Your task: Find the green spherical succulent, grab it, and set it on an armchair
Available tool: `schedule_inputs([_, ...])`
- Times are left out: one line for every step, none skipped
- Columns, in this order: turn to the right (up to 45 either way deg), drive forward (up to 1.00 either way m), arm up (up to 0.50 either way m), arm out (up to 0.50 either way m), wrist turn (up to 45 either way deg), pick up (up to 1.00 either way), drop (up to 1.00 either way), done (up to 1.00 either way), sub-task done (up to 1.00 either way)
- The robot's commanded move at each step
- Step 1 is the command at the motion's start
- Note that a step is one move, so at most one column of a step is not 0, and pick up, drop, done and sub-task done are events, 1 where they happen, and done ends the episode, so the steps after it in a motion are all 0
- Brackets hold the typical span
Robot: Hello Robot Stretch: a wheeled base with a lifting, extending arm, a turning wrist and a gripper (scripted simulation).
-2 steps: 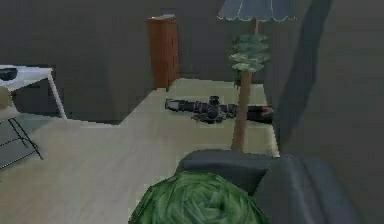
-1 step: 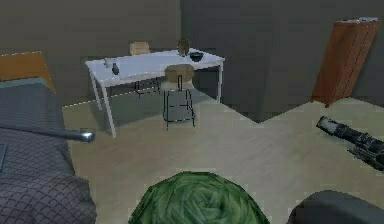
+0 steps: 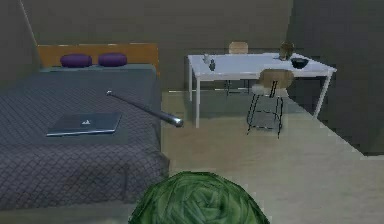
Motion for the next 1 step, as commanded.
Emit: schedule_inputs([0.0,0.25,0.00,0.00,0.0,0.00,0.00,0.00,0.00])
